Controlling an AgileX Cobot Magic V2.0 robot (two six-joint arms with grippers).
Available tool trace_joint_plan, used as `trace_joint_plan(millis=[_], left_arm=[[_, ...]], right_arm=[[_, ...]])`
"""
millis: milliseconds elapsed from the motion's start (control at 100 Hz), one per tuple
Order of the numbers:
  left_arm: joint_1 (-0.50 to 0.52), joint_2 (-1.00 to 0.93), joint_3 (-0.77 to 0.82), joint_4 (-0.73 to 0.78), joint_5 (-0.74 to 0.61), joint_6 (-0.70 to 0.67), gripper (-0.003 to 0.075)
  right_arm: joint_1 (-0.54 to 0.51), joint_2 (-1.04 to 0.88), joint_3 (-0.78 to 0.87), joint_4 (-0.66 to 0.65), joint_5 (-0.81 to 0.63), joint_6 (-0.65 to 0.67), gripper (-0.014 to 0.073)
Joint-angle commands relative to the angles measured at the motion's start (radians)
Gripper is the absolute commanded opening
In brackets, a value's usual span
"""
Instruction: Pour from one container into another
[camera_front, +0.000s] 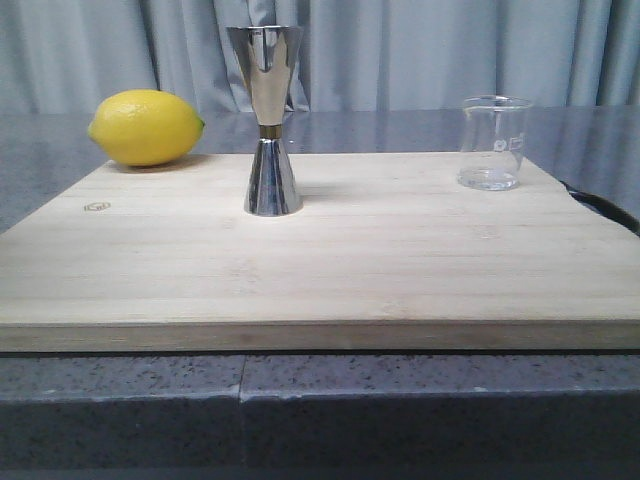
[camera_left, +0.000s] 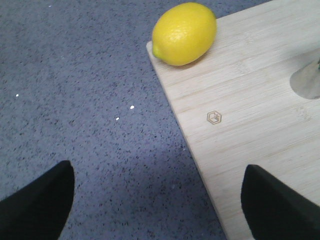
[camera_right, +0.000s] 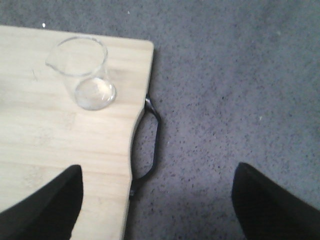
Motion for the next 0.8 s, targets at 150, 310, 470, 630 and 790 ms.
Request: trace_joint_plan(millis=[150, 310, 470, 630, 790], left_arm=[[-0.008, -0.135, 0.074, 0.04, -0.096, -0.095, 0.0618], [-0.008, -0.168, 0.085, 0.04, -0.116, -0.095, 0.0617], [-0.008, -0.168, 0.089, 0.04, -0.128, -0.095, 0.0517], [-0.008, -0.168, 0.089, 0.04, -0.134, -0.095, 0.0298], [-0.008, -0.168, 0.089, 0.04, -0.134, -0.095, 0.0078]], right_arm=[[0.005, -0.12, -0.052, 0.107, 0.055, -0.113, 0.0554], [0.005, -0.199, -0.052, 0.105, 0.083, -0.113, 0.0553], [0.005, -0.248, -0.052, 0.073, 0.123, -0.118, 0.0402], [0.005, -0.255, -0.052, 0.054, 0.153, -0.118, 0.0122], [0.005, -0.255, -0.052, 0.051, 0.153, -0.118, -0.0036]])
